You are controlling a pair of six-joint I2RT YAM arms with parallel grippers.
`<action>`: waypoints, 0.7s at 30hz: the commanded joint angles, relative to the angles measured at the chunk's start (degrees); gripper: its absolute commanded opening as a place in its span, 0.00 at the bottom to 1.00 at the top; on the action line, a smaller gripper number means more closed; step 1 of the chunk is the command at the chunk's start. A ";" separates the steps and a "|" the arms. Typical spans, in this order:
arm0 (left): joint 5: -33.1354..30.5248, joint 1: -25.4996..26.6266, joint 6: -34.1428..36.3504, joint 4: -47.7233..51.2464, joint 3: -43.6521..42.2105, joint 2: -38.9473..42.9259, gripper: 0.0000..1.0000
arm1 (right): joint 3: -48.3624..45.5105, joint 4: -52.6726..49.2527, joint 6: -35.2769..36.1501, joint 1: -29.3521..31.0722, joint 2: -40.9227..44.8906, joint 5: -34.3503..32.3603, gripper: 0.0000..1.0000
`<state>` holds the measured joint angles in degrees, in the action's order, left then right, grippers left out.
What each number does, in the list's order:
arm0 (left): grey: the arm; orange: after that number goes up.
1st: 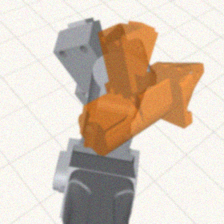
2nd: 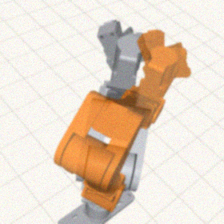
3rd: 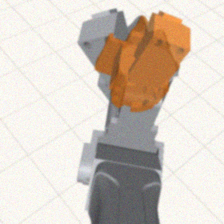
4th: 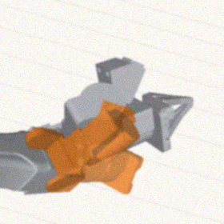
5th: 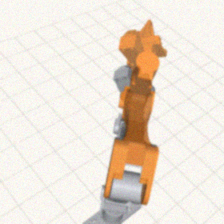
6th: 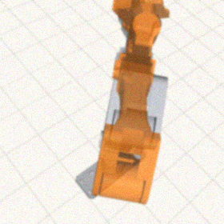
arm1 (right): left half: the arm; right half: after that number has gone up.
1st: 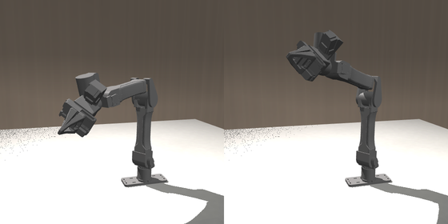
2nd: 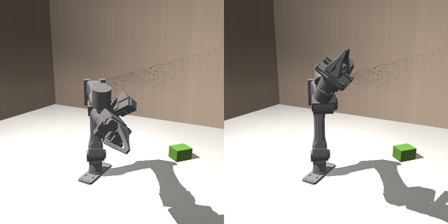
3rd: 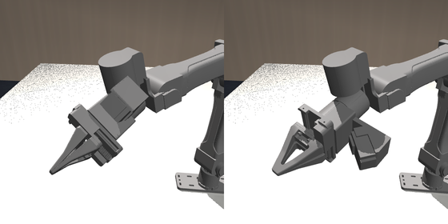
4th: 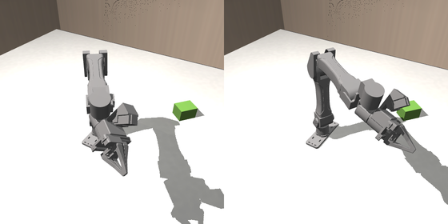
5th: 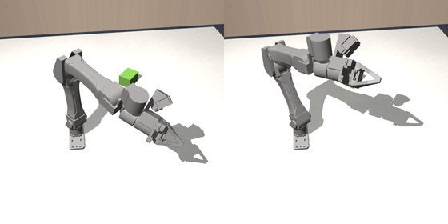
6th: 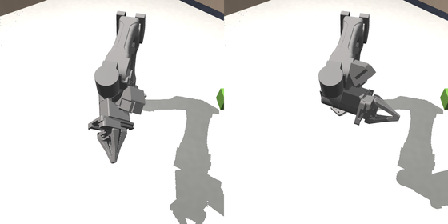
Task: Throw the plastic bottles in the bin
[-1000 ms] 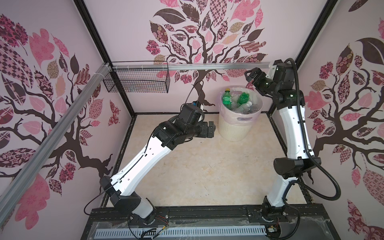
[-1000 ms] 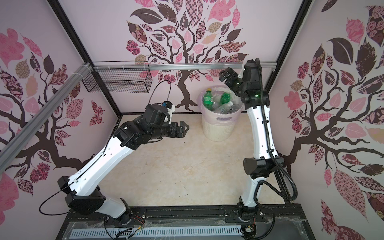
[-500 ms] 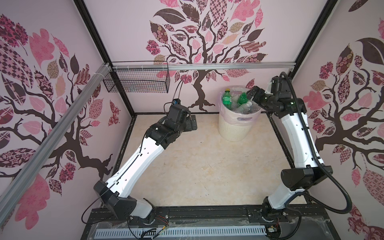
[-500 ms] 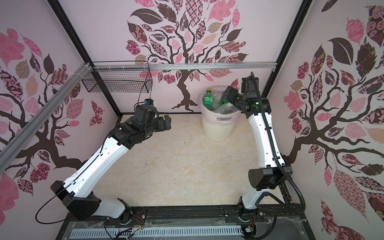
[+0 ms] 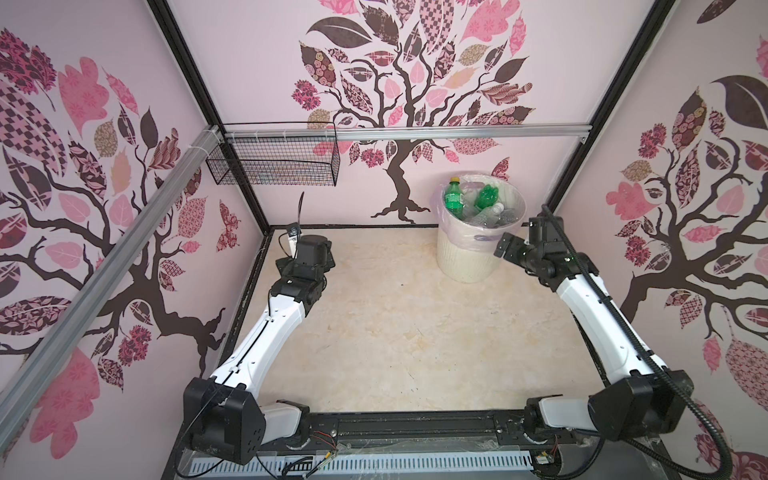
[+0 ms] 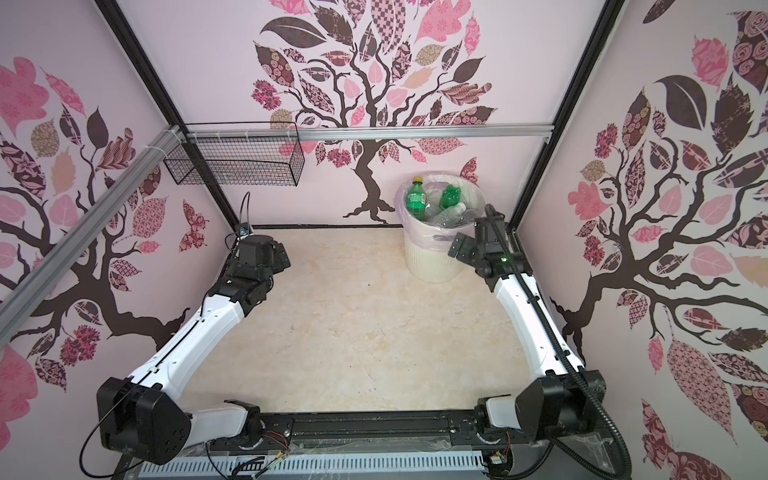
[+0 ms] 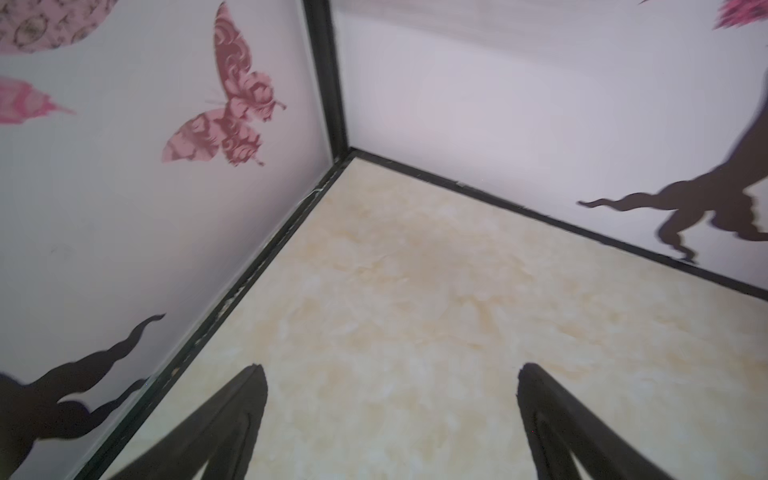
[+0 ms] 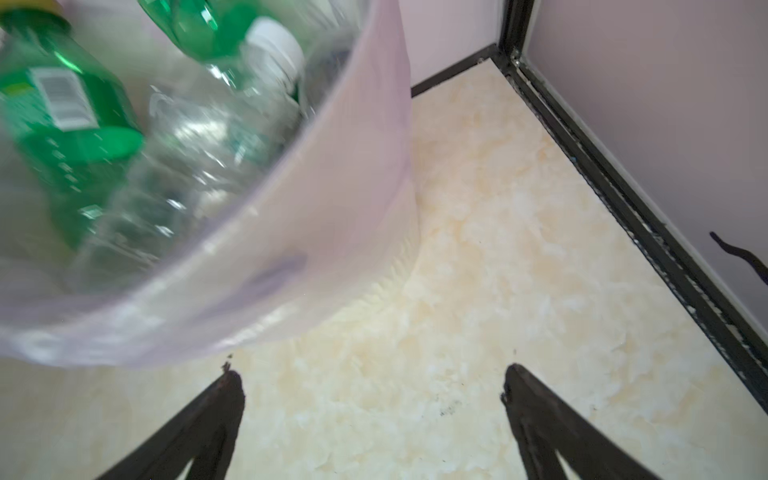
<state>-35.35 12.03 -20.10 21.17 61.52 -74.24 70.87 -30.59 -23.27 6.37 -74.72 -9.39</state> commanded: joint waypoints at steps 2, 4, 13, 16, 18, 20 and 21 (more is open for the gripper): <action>-2.44 -4.54 0.65 -1.54 -4.98 -0.52 0.97 | -13.71 15.34 6.28 0.66 9.60 -3.88 1.00; -1.88 -6.00 1.05 -2.14 -7.25 -0.90 0.97 | -20.24 20.77 9.01 0.70 11.78 -4.89 1.00; 3.73 -10.46 9.18 -25.29 -20.91 -6.52 0.97 | -41.31 47.05 20.67 0.50 9.70 -9.61 1.00; 7.79 -13.80 5.33 -29.88 -22.65 -9.42 0.97 | -47.11 59.51 20.57 -0.77 6.16 -9.62 0.99; 10.52 -16.52 2.15 -35.83 -25.25 -10.36 0.97 | -50.46 67.48 19.90 -1.20 3.97 -8.81 0.99; 12.77 -17.94 2.70 -42.66 -28.12 -11.27 0.97 | -52.63 73.75 20.13 -1.21 1.61 -7.38 1.00; 14.05 -18.18 3.39 -42.73 -28.02 -11.12 0.97 | -53.21 76.14 19.74 -1.23 0.77 -7.23 0.99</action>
<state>-26.39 -5.37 -15.94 -10.63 35.44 -84.86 18.17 29.82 -4.16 5.34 -71.90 -17.19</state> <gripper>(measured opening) 0.972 0.995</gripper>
